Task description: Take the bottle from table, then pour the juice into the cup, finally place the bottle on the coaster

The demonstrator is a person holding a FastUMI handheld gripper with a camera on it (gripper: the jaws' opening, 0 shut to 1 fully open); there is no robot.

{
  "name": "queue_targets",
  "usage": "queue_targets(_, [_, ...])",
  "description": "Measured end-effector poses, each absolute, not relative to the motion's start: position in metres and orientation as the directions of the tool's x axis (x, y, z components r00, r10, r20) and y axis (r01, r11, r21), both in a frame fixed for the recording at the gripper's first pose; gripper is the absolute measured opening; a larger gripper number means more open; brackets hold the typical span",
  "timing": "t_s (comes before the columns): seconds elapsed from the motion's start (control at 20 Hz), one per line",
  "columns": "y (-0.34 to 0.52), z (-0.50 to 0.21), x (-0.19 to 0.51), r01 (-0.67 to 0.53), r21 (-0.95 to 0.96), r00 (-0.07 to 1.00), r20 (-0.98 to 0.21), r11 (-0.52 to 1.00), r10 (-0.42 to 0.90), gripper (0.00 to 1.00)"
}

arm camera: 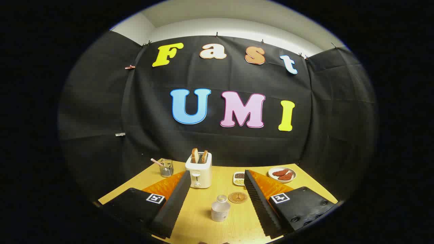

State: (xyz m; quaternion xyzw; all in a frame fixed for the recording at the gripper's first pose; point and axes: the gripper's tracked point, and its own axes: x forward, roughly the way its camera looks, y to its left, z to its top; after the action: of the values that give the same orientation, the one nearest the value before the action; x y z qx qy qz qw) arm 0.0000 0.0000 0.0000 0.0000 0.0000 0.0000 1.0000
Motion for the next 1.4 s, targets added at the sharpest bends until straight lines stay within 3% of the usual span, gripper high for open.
queue_targets(0.95, [0.002, -0.008, 0.001, -0.066, -0.068, 0.997, -0.041, 0.995, 0.063, 0.97])
queue_targets(1.4, [0.013, -0.026, -0.003, -0.128, 0.01, 0.99, -0.052, 0.992, 0.128, 0.97])
